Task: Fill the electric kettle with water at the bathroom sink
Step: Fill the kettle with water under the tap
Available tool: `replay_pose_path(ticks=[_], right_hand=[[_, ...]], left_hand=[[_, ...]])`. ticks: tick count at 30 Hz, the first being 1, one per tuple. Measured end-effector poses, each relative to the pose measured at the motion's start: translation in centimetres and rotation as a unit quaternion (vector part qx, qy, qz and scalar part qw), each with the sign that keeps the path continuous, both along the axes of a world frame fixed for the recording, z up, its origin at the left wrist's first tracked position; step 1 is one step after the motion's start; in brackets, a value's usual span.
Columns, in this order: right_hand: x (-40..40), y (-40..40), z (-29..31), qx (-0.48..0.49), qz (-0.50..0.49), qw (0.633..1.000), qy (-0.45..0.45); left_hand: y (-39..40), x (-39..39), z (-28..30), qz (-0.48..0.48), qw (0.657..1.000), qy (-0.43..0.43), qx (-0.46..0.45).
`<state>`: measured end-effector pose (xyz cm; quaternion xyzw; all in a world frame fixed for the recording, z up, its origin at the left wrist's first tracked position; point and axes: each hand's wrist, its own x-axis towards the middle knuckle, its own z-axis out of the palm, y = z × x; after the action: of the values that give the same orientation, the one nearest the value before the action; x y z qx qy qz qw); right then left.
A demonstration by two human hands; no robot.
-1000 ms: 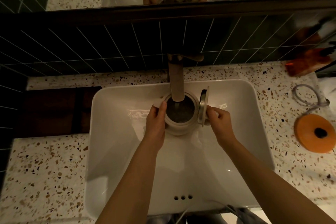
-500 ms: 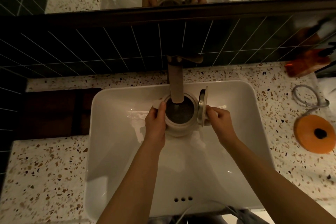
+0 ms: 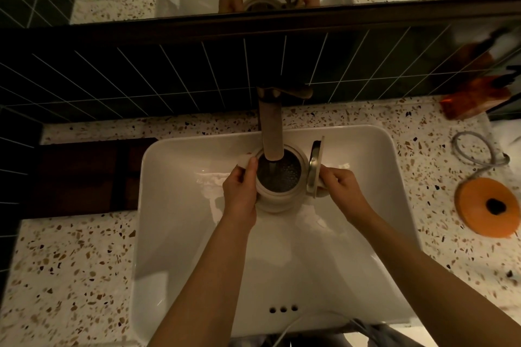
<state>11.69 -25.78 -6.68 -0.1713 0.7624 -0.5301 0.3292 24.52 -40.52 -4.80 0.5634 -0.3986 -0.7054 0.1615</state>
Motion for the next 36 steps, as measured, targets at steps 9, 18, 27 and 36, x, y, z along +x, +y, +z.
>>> replay_pose_path(ticks=[9, 18, 27, 36], right_hand=[[0.1, 0.2, -0.3, -0.030, 0.013, 0.998, -0.058], [-0.4, -0.5, -0.6, -0.030, 0.002, 0.997, -0.075], [0.2, -0.3, -0.3, -0.042, -0.015, 0.996, -0.074], [-0.2, -0.2, -0.7, -0.027, 0.000, 0.995, -0.099]], left_hand=[[-0.2, 0.2, 0.1, 0.004, 1.000, -0.005, 0.001], [-0.4, 0.3, 0.6, 0.007, 1.000, 0.005, 0.030], [0.0, 0.4, 1.2, -0.006, 0.999, 0.018, 0.037], [-0.2, 0.3, 1.4, -0.003, 0.999, 0.029, 0.043]])
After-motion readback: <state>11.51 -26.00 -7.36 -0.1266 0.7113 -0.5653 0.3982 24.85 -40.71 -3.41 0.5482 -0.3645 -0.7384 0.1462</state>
